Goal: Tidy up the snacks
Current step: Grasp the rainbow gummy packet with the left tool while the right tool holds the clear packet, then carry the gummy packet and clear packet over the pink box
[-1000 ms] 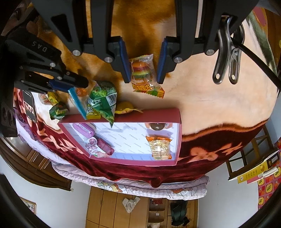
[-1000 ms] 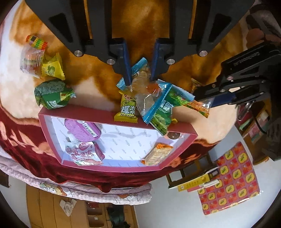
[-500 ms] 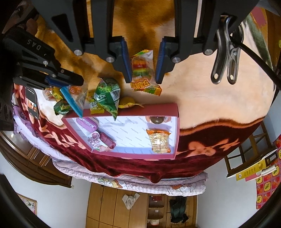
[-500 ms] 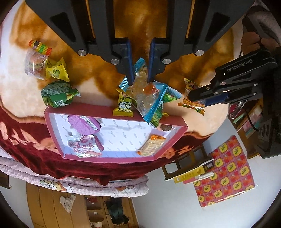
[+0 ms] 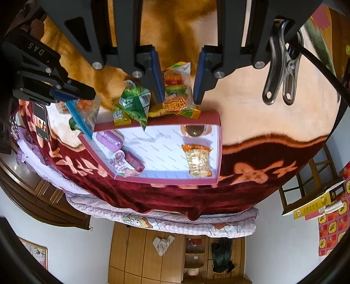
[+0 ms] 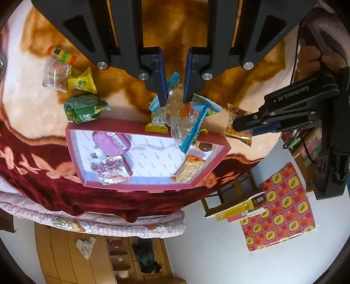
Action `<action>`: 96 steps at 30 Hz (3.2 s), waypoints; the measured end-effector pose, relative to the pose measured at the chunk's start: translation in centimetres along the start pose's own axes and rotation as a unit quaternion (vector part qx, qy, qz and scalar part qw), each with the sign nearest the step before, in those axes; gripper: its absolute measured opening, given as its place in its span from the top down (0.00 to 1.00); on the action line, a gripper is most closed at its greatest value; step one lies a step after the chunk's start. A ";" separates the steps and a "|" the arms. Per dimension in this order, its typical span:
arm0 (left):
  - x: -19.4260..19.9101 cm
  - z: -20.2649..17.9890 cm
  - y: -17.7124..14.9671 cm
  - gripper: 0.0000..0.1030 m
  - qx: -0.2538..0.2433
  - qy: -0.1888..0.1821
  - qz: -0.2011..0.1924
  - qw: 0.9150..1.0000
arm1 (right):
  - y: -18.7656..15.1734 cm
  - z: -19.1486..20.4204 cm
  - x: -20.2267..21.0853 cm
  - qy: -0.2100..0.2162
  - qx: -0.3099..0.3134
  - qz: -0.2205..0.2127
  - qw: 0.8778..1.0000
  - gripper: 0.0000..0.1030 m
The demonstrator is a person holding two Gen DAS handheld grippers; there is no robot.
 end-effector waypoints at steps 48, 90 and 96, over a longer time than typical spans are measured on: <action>-3.6 0.8 3.0 0.62 0.017 -0.045 0.030 0.998 | 2.0 -3.0 -0.6 -0.032 -0.021 -0.001 0.999 0.84; -4.1 -2.4 -3.0 0.53 -0.063 -0.068 0.140 0.986 | 1.7 -2.4 -0.2 -0.025 -0.024 -0.003 0.999 0.84; -3.6 -2.7 -3.0 0.58 -0.066 -0.069 0.130 0.987 | 1.6 -2.4 0.0 -0.026 -0.026 -0.003 0.999 0.84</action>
Point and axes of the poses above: each gripper's, at about its wrist camera, not at the fingertips, and x roughly against the way its jaws point, z to its left, y to its top, the point moved 7 cm from there along -x, roughly the way its jaws point, and after that the axes turned 11 degrees about -y, right-handed, at the moved point
